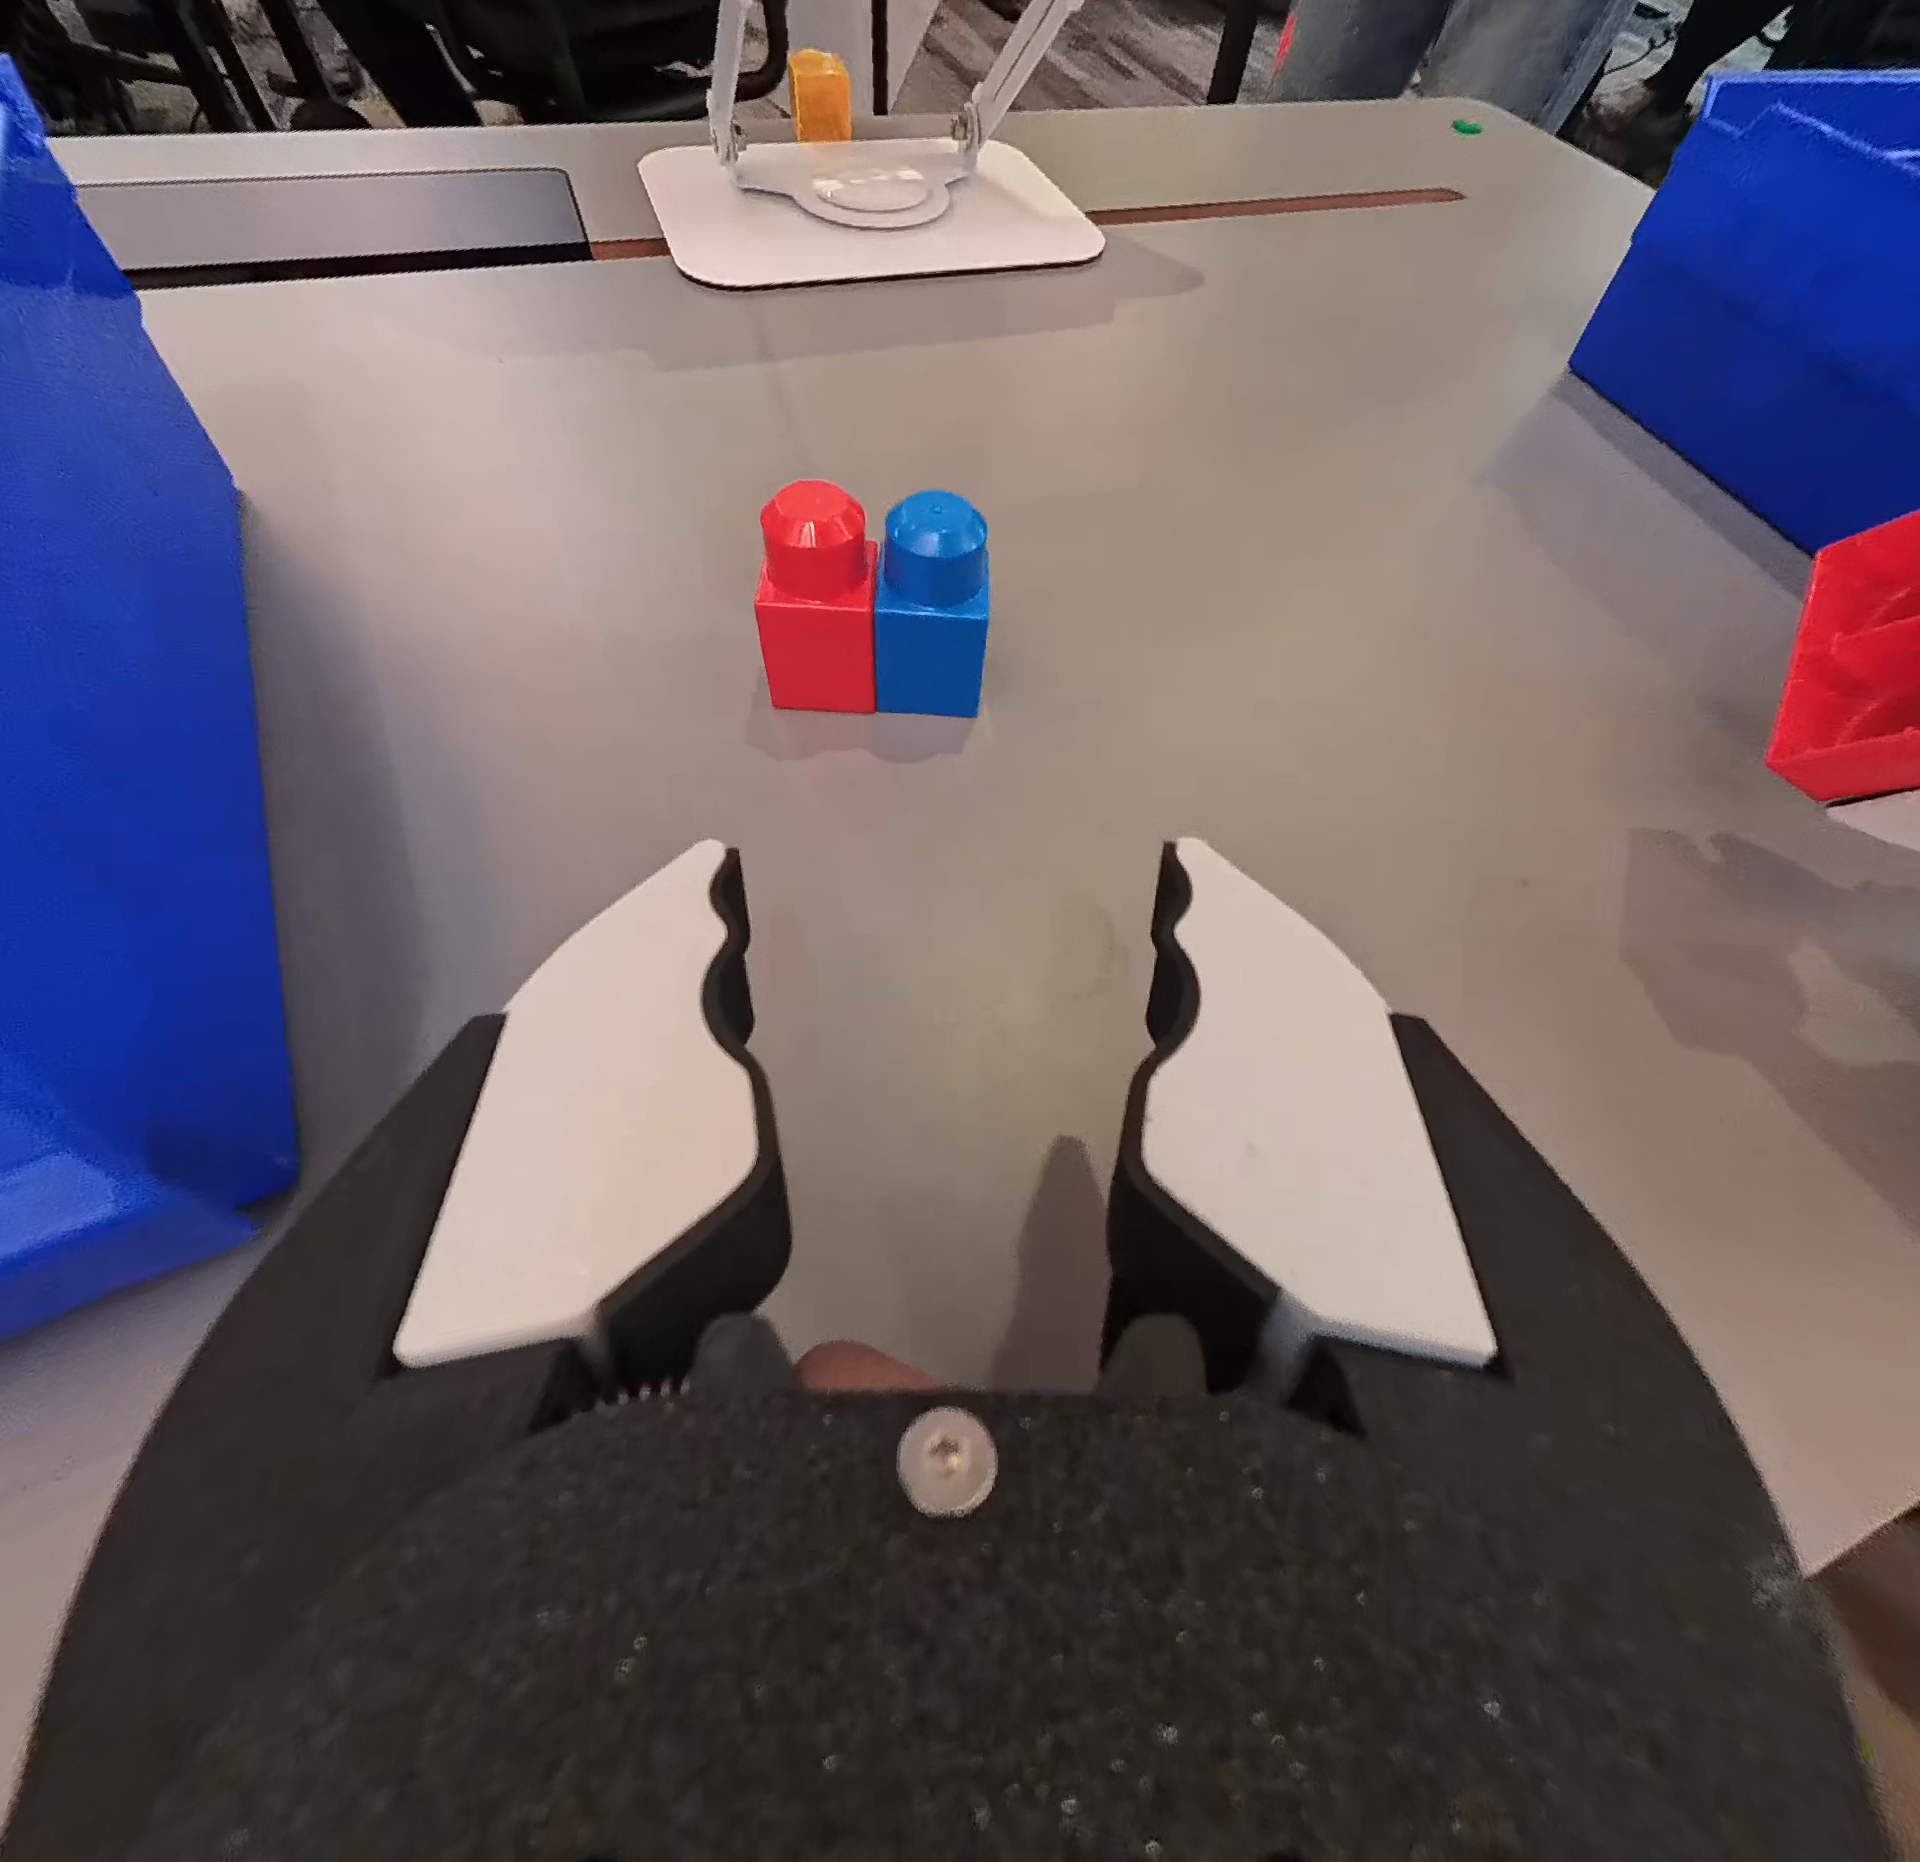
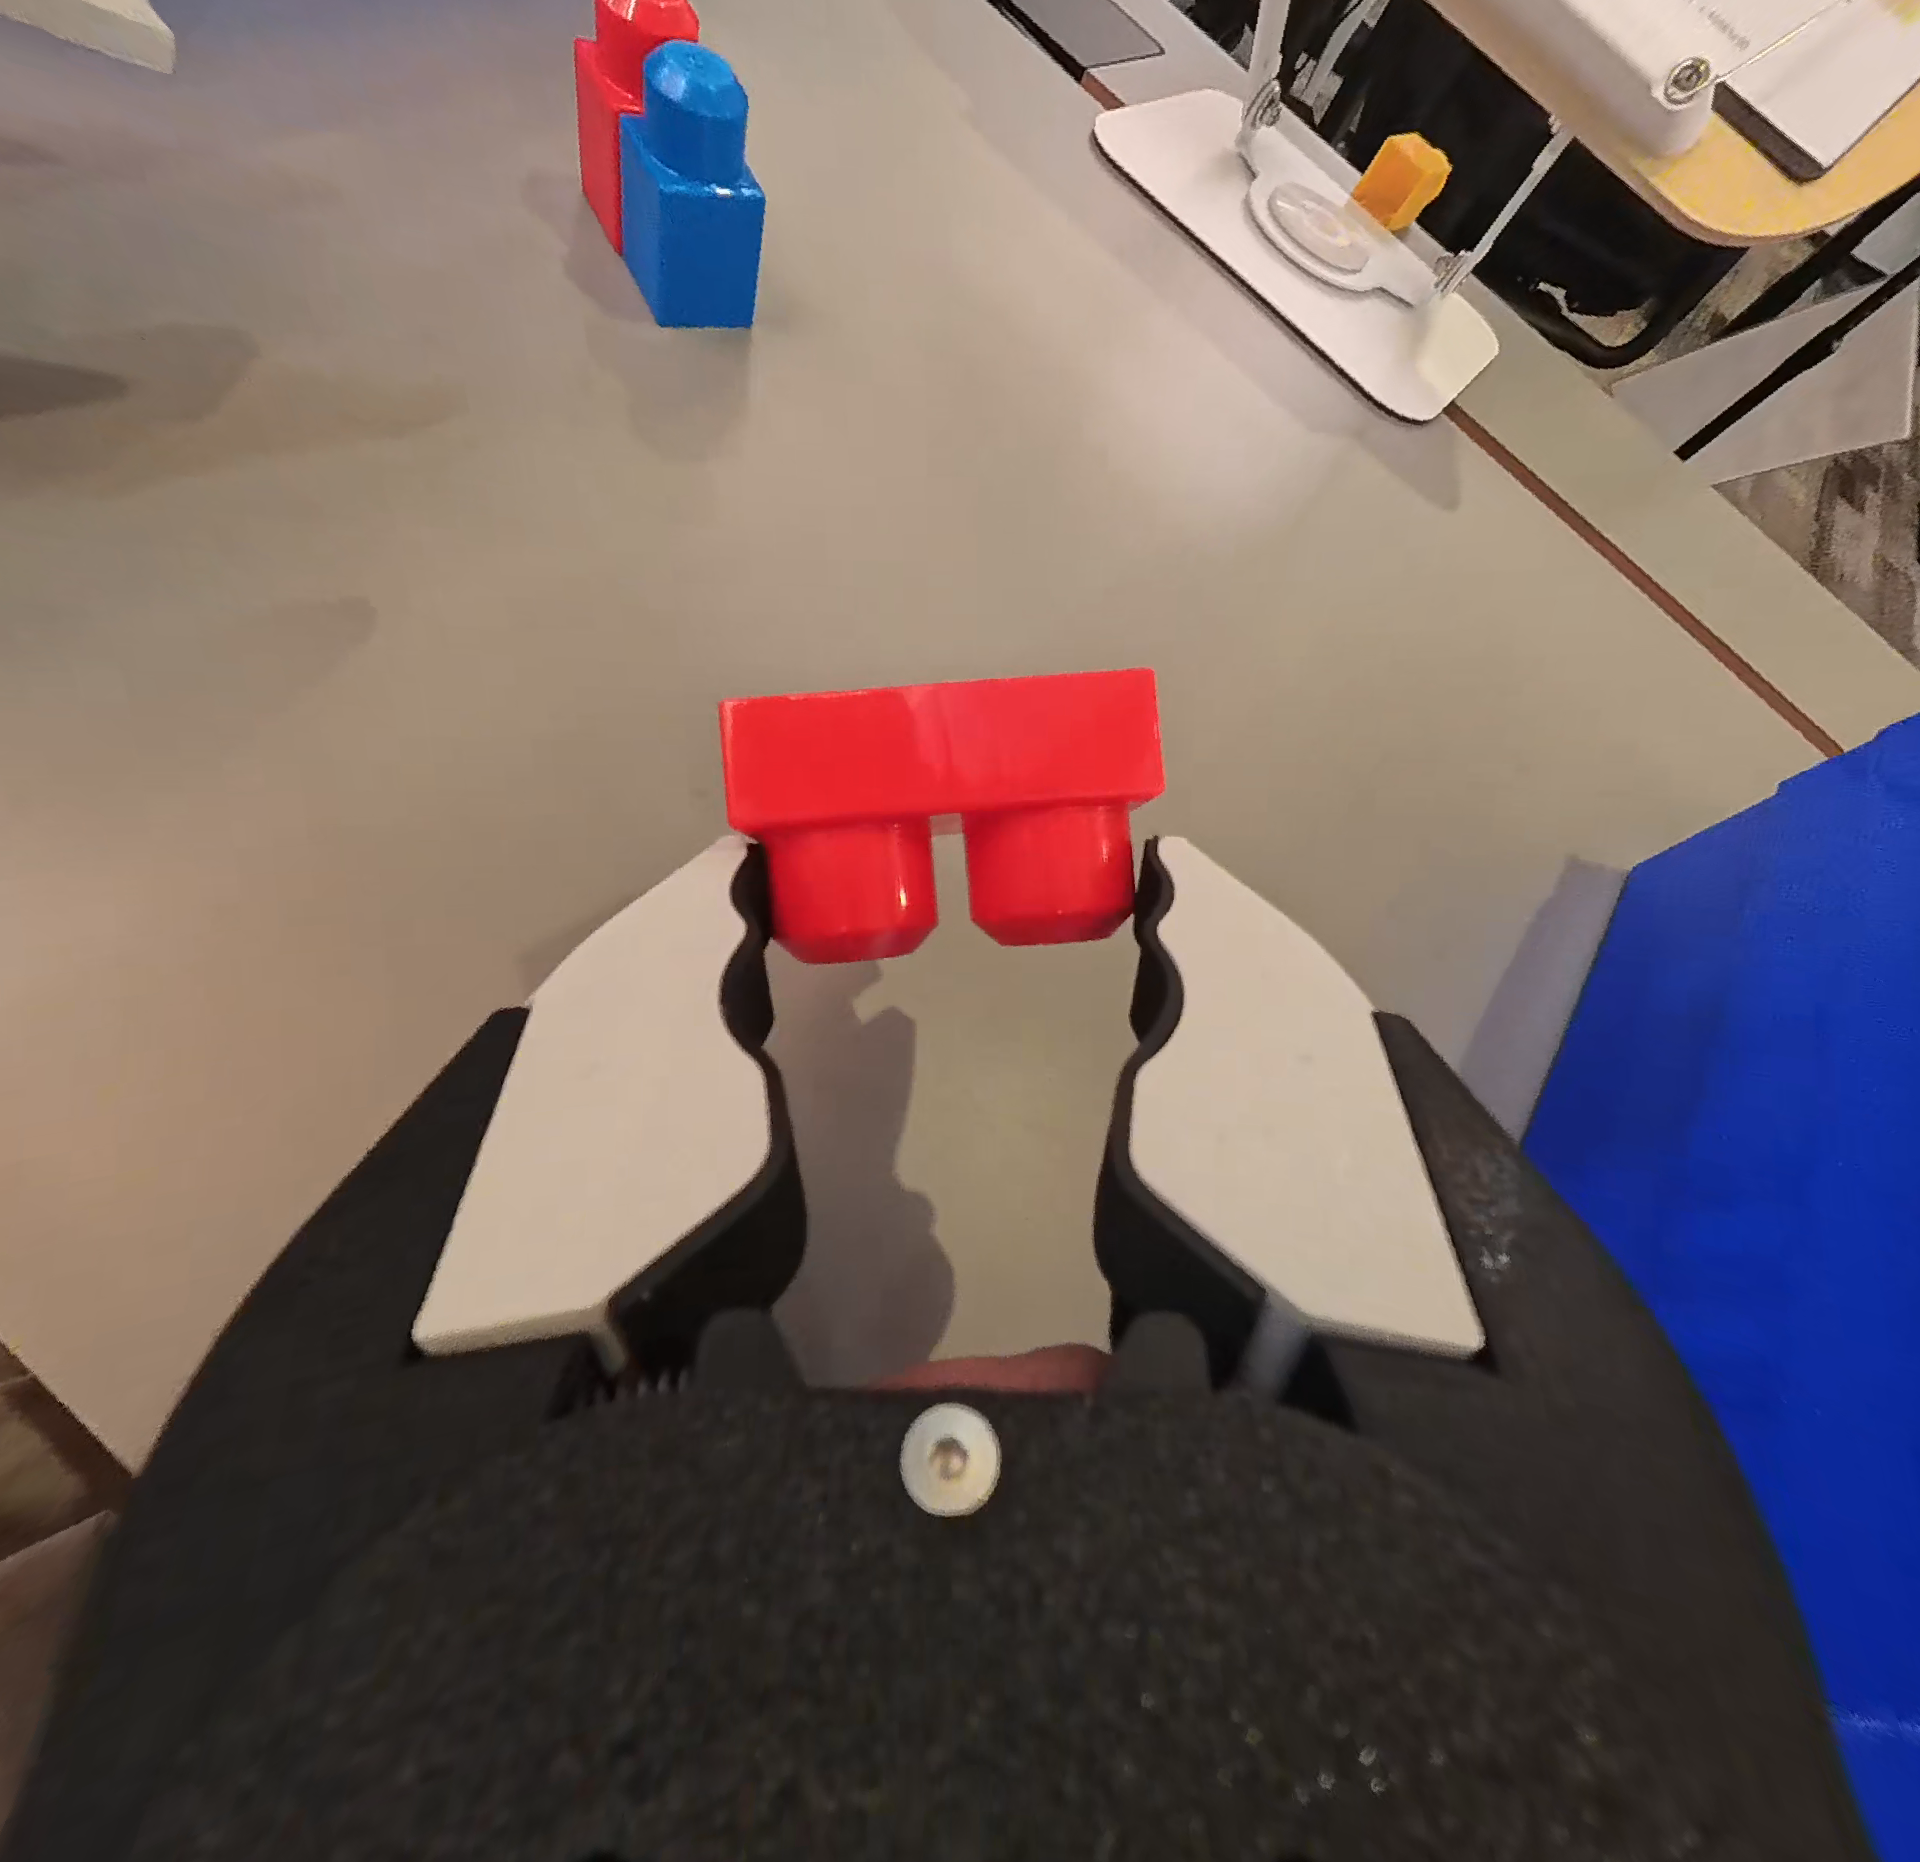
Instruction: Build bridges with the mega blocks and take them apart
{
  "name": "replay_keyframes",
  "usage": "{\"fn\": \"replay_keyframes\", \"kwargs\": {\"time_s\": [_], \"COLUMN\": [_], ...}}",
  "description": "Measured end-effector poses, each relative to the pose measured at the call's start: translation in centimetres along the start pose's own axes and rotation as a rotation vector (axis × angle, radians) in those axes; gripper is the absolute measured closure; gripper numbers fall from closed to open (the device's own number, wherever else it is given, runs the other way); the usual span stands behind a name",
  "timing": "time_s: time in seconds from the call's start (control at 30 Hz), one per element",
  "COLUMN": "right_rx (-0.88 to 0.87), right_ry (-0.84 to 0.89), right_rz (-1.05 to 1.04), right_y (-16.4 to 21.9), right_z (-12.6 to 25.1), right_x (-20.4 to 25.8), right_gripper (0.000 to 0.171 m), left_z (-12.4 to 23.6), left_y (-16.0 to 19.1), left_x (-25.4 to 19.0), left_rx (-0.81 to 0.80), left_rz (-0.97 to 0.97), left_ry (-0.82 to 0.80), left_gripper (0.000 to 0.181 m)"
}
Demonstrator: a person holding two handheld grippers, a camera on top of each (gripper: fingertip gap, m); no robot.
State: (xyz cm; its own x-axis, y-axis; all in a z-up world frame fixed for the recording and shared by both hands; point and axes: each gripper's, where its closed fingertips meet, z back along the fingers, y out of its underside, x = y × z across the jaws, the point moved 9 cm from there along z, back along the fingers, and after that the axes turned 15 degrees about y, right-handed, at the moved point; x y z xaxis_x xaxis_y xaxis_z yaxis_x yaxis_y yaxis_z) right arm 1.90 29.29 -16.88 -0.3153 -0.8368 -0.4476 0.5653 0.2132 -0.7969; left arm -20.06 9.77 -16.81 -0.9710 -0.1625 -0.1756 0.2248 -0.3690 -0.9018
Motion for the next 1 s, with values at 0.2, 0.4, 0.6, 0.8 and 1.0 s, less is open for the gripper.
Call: {"fn": "replay_keyframes", "kwargs": {"time_s": [0.2,0.4,0.6,0.8,1.0], "right_rx": [-0.011,-0.047,-0.039,0.081,0.145], "right_ry": [-0.032,-0.145,-0.345,-0.489,-0.504], "right_rz": [0.097,0.35,0.76,1.221,1.621], "right_y": [-1.1,-6.9,-15.3,-19.9,-21.0], "right_z": [-0.7,-4.2,-10.0,-15.4,-17.8], "right_x": [-0.2,-1.6,-0.1,3.9,7.6], "right_gripper": [0.103,0.103,0.103,0.103,0.103], "left_z": [-0.1,0.5,1.1,2.3,2.8], "left_y": [0.1,0.1,1.0,1.7,1.7], "left_x": [-0.1,0.1,0.0,-0.2,-0.3], "left_rx": [0.019,0.01,0.057,0.104,0.098], "left_rz": [-0.023,-0.016,0.019,0.011,0.032], "left_ry": [-0.014,-0.01,0.057,0.079,0.091], "left_gripper": [0.107,0.107,0.107,0.108,0.108]}}
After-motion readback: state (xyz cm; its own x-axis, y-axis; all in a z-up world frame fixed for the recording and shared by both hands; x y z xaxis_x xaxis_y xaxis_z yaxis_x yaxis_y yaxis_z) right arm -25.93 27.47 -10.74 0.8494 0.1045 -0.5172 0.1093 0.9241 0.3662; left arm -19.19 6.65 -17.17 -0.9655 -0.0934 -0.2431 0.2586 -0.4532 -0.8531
